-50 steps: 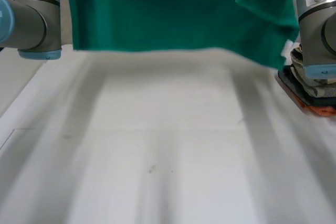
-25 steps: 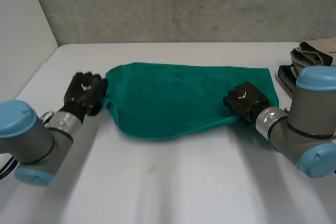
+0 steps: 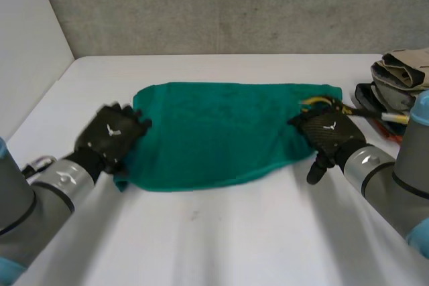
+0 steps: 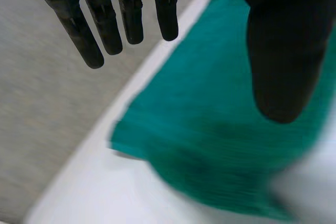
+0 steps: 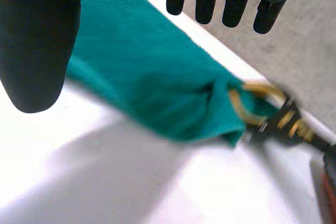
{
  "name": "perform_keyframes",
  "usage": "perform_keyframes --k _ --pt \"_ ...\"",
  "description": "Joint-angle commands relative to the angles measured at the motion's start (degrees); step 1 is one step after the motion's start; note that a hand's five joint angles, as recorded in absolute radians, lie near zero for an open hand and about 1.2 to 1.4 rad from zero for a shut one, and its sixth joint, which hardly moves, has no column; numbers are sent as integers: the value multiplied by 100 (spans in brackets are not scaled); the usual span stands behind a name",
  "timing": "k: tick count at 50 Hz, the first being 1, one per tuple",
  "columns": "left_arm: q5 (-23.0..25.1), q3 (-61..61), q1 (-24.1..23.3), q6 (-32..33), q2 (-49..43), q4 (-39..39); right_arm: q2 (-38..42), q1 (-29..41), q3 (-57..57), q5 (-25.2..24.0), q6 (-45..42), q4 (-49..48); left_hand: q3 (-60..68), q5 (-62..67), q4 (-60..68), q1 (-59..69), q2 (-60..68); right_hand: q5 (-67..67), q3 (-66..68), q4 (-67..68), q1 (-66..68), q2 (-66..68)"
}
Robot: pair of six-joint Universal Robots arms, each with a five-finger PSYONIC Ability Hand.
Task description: Fold the laundry.
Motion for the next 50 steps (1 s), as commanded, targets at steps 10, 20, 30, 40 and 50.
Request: perform_keyframes --k 10,20,30,40,50 --pt "-1021 514 -11 -87 -1780 1157 -146 0 419 -38 -46 -8 1032 1061 1053 938 1030 -264 -194 -202 -317 -208" --pt "-1030 1157 253 -184 -2310 1140 -182 -36 542 -47 -46 -17 5924 5954 5945 5831 5923 -264 -194 -202 -317 -208" --pt "-1047 920 86 -403 -1511 1070 -348 -184 682 -56 -64 -17 1748 1777 1769 1654 1746 -264 -194 -202 -317 -208" --pt "-942 182 16 -676 -965 226 -577 -220 639 -196 -274 -17 1536 1565 1557 1443 1535 -264 -194 -202 -317 -208" --pt "-942 252 147 -684 -992 155 -393 1035 42 -899 -1821 -8 1536 1565 1557 1443 1535 -239 -169 -178 -293 -183"
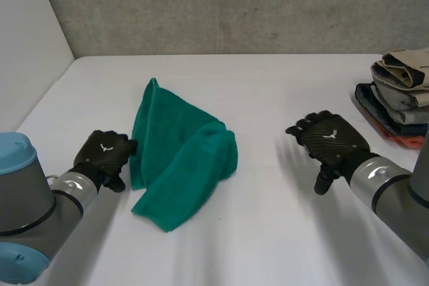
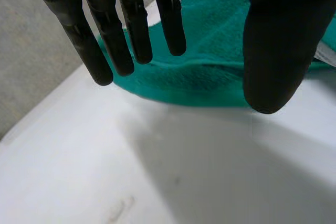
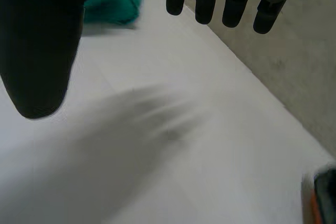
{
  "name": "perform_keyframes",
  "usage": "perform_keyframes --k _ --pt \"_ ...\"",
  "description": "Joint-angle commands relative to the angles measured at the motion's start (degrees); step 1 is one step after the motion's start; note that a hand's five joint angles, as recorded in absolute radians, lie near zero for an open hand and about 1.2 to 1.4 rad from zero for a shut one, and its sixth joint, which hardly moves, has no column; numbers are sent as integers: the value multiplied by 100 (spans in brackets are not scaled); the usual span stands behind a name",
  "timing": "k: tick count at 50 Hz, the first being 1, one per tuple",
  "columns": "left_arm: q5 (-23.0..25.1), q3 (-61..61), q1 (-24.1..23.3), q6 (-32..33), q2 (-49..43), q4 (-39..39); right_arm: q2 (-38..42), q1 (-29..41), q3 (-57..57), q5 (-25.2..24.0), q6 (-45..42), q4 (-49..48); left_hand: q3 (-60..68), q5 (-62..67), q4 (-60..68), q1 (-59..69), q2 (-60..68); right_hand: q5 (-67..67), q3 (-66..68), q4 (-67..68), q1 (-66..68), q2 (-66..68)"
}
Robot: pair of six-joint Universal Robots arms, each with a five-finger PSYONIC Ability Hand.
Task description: Fold the laundry.
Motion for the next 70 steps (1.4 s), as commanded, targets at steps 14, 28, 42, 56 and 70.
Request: perform_keyframes --k 14,28,42,56,70 --pt "-5 -145 214 -347 981 -13 3062 2479 -3993 -1226 -1185 1330 -668 -619 -630 -532 -658 115 185 177 61 171" --pt "13 -242 311 -804 1404 14 4252 2681 -5324 -1149 -1811 1536 -989 -940 -950 -853 -979 6736 6806 6798 6683 6792" --pt "13 -57 21 -848 1351 49 1563 1970 -3373 565 1978 -645 -1107 -1057 -1068 -971 -1097 6736 6806 6798 6683 6792" --pt "-75 408 -805 -1261 -133 40 62 1750 -2740 1427 3197 -680 -1292 -1243 -1253 -1156 -1282 6736 6806 6798 6683 6792" --pt "-304 1182 -1069 -1200 -1083 57 516 414 -2784 1550 3499 -671 -804 -755 -765 -668 -794 6736 6806 6798 6683 6792"
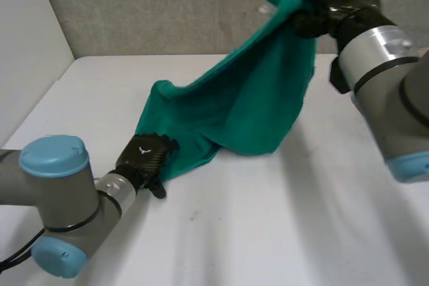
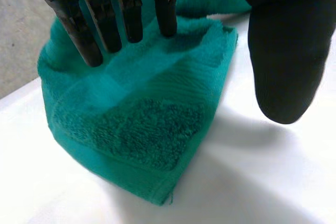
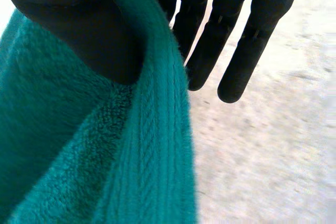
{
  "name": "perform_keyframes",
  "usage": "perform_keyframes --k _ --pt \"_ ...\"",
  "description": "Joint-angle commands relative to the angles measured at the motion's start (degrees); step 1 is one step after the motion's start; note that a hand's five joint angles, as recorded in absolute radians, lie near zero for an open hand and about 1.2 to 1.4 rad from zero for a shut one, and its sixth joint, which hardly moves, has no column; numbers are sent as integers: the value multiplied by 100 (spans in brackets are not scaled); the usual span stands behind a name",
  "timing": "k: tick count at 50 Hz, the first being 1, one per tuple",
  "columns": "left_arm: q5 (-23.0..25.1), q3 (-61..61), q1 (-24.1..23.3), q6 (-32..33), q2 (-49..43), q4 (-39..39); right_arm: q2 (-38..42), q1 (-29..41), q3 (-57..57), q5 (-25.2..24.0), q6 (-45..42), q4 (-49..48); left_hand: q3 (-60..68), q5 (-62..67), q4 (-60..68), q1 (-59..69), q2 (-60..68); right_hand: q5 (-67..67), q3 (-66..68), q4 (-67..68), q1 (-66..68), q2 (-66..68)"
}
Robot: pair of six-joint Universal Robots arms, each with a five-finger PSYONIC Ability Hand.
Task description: Fold the laundry.
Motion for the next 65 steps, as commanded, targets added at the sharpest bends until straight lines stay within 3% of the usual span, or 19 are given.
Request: perform_keyframes --k 1,17,21,24,25,31,37,48,53,56,58,65 --pt "-155 333 -18 23 -178 16 769 -746 15 58 -254 48 495 433 491 459 463 1248 1197 1141 1663 1233" --pt "-181 1212 -27 49 -933 -37 947 -1116 410 5 -369 14 1957 1895 1953 1921 1925 1248 1197 1141 1663 1233" --pt "-172 1379 -27 49 -1030 -46 938 -1256 498 5 -369 5 2731 2669 2727 2694 2698 1248 1197 1141 1663 1233" --pt "-164 1546 -27 49 -1135 -46 938 -1362 533 -12 -378 5 4475 4413 4471 4439 4443 1248 1197 1141 1663 1233" --pt "-155 1625 -27 49 -1205 -63 938 -1432 533 -30 -378 31 5978 5916 5974 5942 5946 1248 1197 1141 1663 1233" --pt "-304 1652 -45 84 -1084 -309 912 -1626 577 -56 -729 171 5994 5932 5989 5957 5961 1248 1197 1141 1663 1233" --pt "-331 1196 -10 32 295 -520 684 -1670 630 -144 -1529 742 5994 5932 5989 5957 5961 1248 1197 1141 1663 1233" --pt "-287 228 34 14 3220 -521 -573 -2065 7 -548 -2557 1569 5994 5932 5989 5957 5961 1248 1197 1141 1663 1233" --pt "-278 246 52 14 3759 -520 -758 -2153 -555 -777 -2567 1946 5994 5932 5989 5957 5961 1248 1197 1141 1663 1233" --pt "-199 176 61 14 3733 -529 -487 -2188 -846 -812 -2567 2202 5994 5932 5989 5957 5961 1248 1197 1141 1663 1233" --pt "-146 105 61 14 3681 -521 142 -2214 -1004 -778 -2558 2228 5994 5932 5989 5957 5961 1248 1197 1141 1663 1233" --pt "56 -167 -106 -12 2522 -520 1595 -2101 -1531 -681 -2514 2185 5994 5932 5989 5957 5961 1248 1197 1141 1663 1233"
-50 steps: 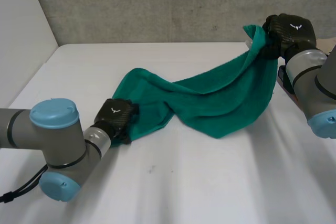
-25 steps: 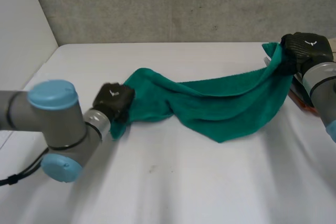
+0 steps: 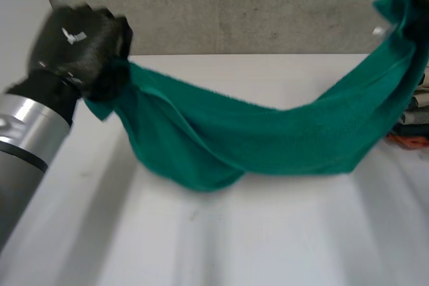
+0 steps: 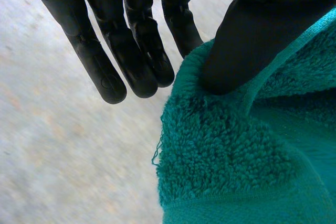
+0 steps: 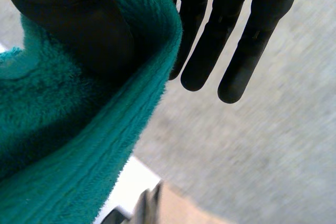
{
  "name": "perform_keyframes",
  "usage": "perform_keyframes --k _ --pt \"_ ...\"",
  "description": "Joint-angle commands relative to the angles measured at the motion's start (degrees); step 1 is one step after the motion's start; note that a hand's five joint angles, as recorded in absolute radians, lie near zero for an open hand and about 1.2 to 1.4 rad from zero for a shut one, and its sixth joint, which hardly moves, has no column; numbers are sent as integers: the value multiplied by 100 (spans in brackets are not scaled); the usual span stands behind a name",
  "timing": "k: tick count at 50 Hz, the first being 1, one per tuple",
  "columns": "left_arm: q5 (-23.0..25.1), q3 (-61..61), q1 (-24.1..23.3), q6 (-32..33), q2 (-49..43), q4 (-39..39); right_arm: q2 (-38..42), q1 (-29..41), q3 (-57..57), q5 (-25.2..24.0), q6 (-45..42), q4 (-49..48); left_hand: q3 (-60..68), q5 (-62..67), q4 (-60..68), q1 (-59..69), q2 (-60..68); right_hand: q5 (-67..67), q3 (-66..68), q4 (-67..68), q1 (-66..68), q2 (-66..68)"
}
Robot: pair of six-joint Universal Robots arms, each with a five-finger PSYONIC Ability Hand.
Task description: Fold the laundry.
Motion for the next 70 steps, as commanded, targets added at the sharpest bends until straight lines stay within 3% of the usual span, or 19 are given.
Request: perform_keyframes --k 1,5,6,9,13,18,28,31,34,36,42,47,50,55,58,64,70 --pt "161 -195 -182 -30 -1090 -13 1749 146 -696 214 80 -116 1183 1428 1138 1347 1148 1237 1169 1138 1663 1234" --pt "135 -116 -489 -30 -1582 13 2664 462 -1319 478 421 -799 1183 1428 1138 1347 1148 1077 1009 977 1503 1073" --pt "117 -81 -595 -22 -1679 13 2806 489 -1391 514 484 -976 1183 1428 1138 1347 1148 -174 -242 -273 252 -178" --pt "99 7 -683 -30 -1724 13 3228 551 -1628 584 546 -1643 1183 1428 1138 1347 1148 -5763 -5831 -5862 -5337 -5766" --pt "90 34 -683 -30 -1671 22 3379 542 -1787 707 432 -2041 1183 1428 1138 1347 1148 -5763 -5831 -5862 -5337 -5766" --pt "90 16 -692 -30 -1408 22 2906 604 -1621 1102 326 -1796 1183 1428 1138 1347 1148 -5763 -5831 -5862 -5337 -5766" --pt "108 25 -631 -30 -1038 22 1096 516 466 831 -280 680 1183 1428 1138 1347 1148 -5763 -5831 -5862 -5337 -5766" --pt "117 34 -613 -39 -1038 22 744 498 1251 655 -386 911 1183 1428 1138 1347 1148 -5763 -5831 -5862 -5337 -5766" --pt "117 43 -569 -39 -1056 31 85 498 2306 322 -631 850 1183 1428 1138 1347 1148 -5672 -5740 -5772 -5246 -5676" --pt "117 43 -560 -39 -1100 40 -249 455 3033 85 -929 702 1183 1428 1138 1347 1148 -4701 -4769 -4801 -4275 -4705" --pt "108 60 -561 -39 -1179 154 -585 244 4486 -329 -1414 -230 1183 1428 1138 1347 1148 -4139 -4207 -4239 -3713 -4143" --pt "108 69 -552 -39 -1223 207 -577 226 5155 -339 -1520 -1274 1183 1428 1138 1347 1148 -3855 -3923 -3955 -3429 -3859" --pt "99 78 -534 -39 -1223 207 -436 244 5252 -295 -1520 -1671 1183 1428 1138 1347 1148 -3368 -3436 -3467 -2942 -3372" --pt "90 69 -420 -39 -1214 189 143 182 5183 -120 -1528 -2330 1183 1428 1138 1347 1148 1229 1161 1130 1655 1225" --pt "82 69 -402 -30 -1153 145 -30 103 5156 22 -1528 -2489 1183 1428 1138 1347 1148 1237 1169 1138 1663 1234" --pt "99 191 -376 -4 -452 14 -1857 15 4717 92 -1572 -2376 1183 1428 1138 1347 1148 1237 1169 1138 1663 1234" --pt "126 499 -341 -13 130 -399 -2369 -125 3612 -354 -1581 -895 1183 1428 1138 1347 1148 1237 1169 1138 1663 1234"
